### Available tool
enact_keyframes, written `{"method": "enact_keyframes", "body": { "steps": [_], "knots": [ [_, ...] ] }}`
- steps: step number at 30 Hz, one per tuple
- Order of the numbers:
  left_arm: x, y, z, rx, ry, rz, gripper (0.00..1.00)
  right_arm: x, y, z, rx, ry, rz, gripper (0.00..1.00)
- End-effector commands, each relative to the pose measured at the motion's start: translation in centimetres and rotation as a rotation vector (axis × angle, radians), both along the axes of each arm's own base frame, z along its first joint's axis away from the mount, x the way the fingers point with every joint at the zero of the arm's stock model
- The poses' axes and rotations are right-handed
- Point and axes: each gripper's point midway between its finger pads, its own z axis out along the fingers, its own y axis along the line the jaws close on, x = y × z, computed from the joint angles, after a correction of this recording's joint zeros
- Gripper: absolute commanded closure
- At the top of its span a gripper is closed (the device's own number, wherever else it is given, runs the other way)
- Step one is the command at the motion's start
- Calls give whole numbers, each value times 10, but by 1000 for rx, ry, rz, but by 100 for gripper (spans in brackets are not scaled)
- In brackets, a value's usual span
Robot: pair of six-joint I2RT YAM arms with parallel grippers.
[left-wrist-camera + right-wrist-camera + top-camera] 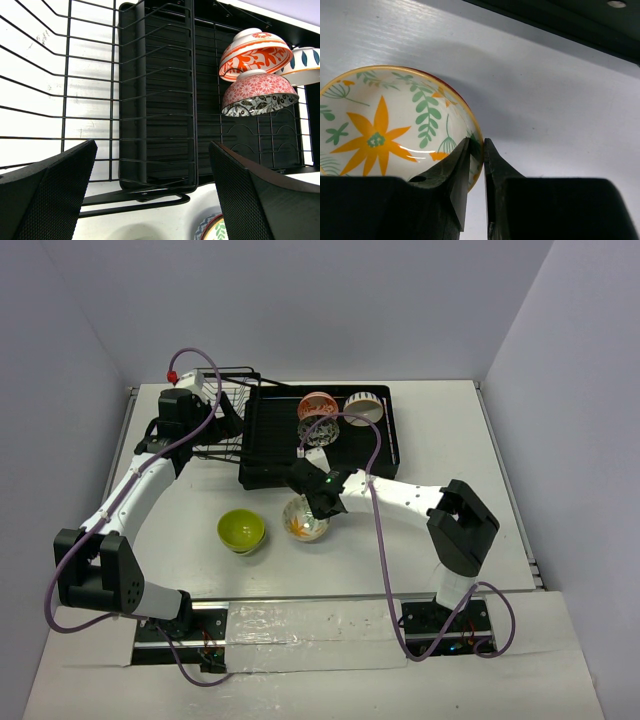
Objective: Load the bowls into the dish rack
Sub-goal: Pick up the bowl from the bowl.
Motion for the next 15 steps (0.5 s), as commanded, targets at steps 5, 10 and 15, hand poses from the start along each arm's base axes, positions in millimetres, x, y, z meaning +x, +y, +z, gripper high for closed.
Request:
{"method": "enact_keyframes", "body": {
  "steps": [5, 10, 15],
  "knots": [
    [-4, -7, -7, -22, 46, -26, 1, 9, -19, 9, -102, -44, -49, 78],
    [-3, -8, -8, -22, 49, -28, 1, 7, -17, 5, -100, -28, -38, 75],
    [-3, -8, -8, -19, 48, -28, 1, 6, -18, 1, -115, -14, -32, 75]
  ]
}}
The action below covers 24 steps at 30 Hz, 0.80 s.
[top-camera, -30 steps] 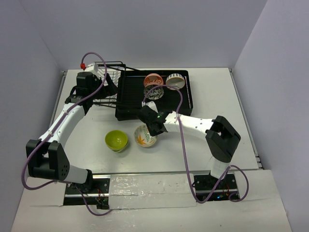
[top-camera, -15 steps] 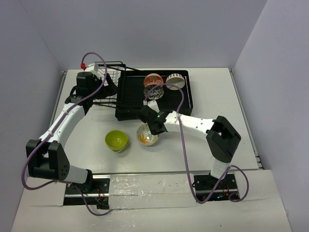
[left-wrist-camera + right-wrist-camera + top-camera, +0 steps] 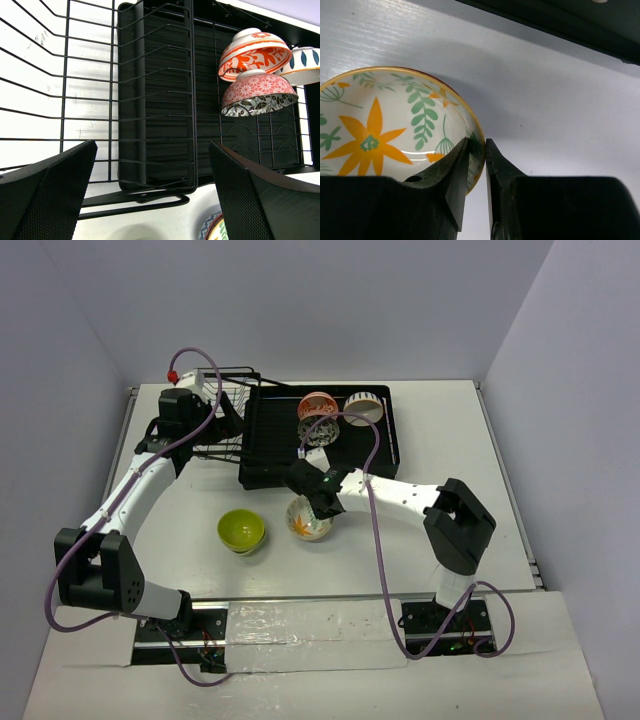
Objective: Load the bowls into the dish rack
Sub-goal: Pick up the bowl from the bowl.
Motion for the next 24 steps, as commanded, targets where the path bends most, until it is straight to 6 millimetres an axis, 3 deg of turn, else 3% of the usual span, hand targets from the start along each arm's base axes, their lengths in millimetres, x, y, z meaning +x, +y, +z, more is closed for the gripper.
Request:
{"method": "enact_keyframes", "body": {
  "steps": [1, 9, 24],
  "knots": [
    [-4, -8, -7, -18, 45, -25, 1, 6, -7, 3, -53, -14, -15, 75],
    [-5, -6, -8, -16, 46, -19, 1, 11, -13, 16, -57, -71, -49, 79],
    [-5, -9, -7, -29, 43, -27, 1, 12, -19, 21, -102, -95, -71, 81]
  ]
}}
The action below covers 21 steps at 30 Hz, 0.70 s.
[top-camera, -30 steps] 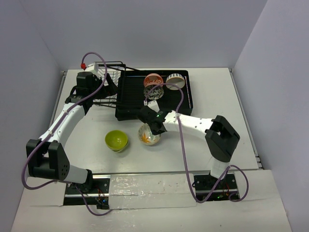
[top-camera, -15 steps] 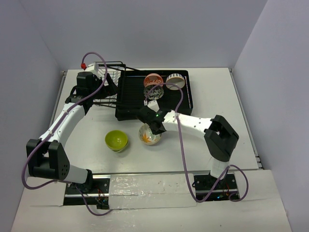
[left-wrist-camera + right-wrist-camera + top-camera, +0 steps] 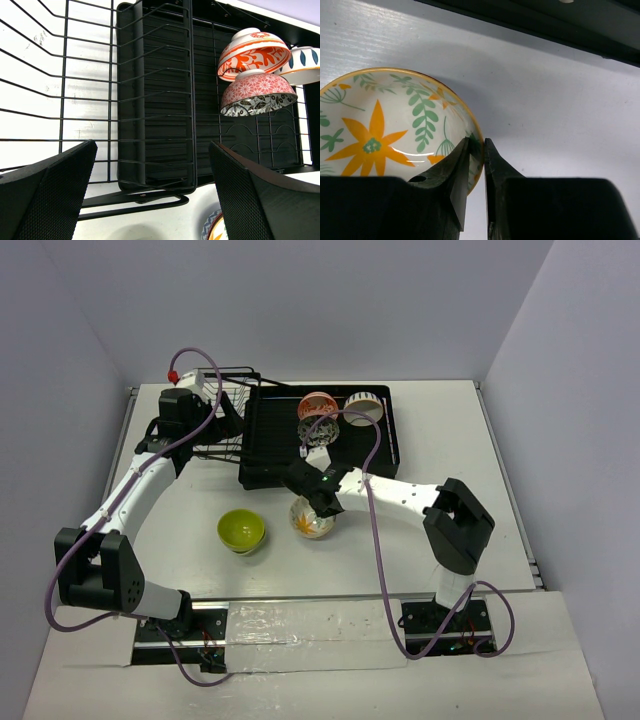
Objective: Load the bowls into the dish rack
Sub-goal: Pick up the bowl from the bowl.
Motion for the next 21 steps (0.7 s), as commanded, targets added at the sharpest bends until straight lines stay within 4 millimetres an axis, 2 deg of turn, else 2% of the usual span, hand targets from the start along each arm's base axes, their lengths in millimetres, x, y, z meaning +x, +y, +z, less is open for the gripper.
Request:
{"method": "enact_keyframes", "body": {
  "steps": [1, 6, 14, 16, 21],
  "knots": [
    [-6, -8, -7, -27, 45, -25, 1, 8, -11, 16, -68, -67, -30, 82],
    [-7, -8, -6, -27, 41, -27, 1, 8, -11, 22, -70, -82, -32, 84],
    [-6, -10, -8, -29, 47, -33, 1, 8, -11, 24, -74, -86, -34, 92],
    [-6, -10, -7, -30, 45, -33, 1, 8, -11, 23, -77, -83, -35, 97],
    [-7, -10, -7, -27, 46, -33, 1, 7, -11, 22, -79, -80, -33, 100]
  ]
}}
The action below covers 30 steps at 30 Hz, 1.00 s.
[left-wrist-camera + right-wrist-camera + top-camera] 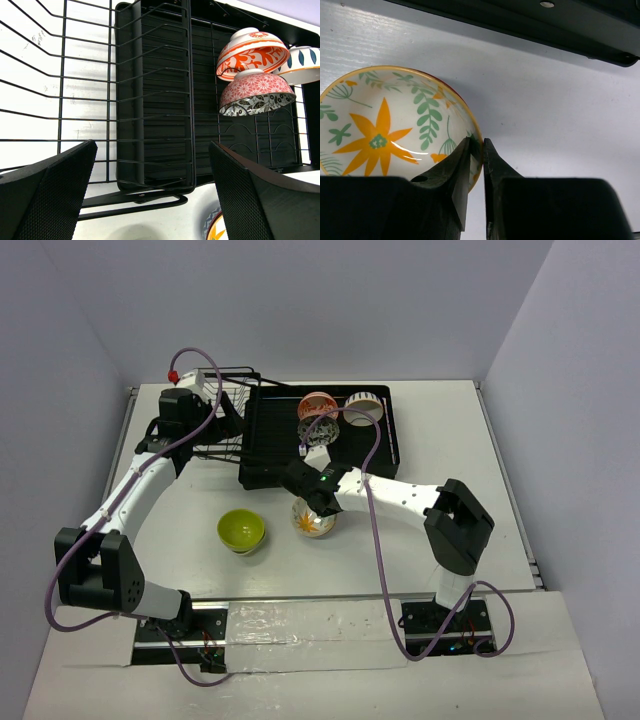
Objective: Load the bowls into the dish rack
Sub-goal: Pick up the bowl from the bowl.
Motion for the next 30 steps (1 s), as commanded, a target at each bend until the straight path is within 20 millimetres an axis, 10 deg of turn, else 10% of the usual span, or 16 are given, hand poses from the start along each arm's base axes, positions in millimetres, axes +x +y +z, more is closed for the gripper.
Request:
{"method": "enact_keyframes", "body": {
  "steps": [1, 30],
  "knots": [
    [-7, -10, -7, -21, 46, -33, 1, 5, -8, 12, -47, -43, -19, 100],
    [-7, -17, -11, -13, 67, -51, 1, -22, 4, -19, -19, 152, 62, 78]
  ]
}}
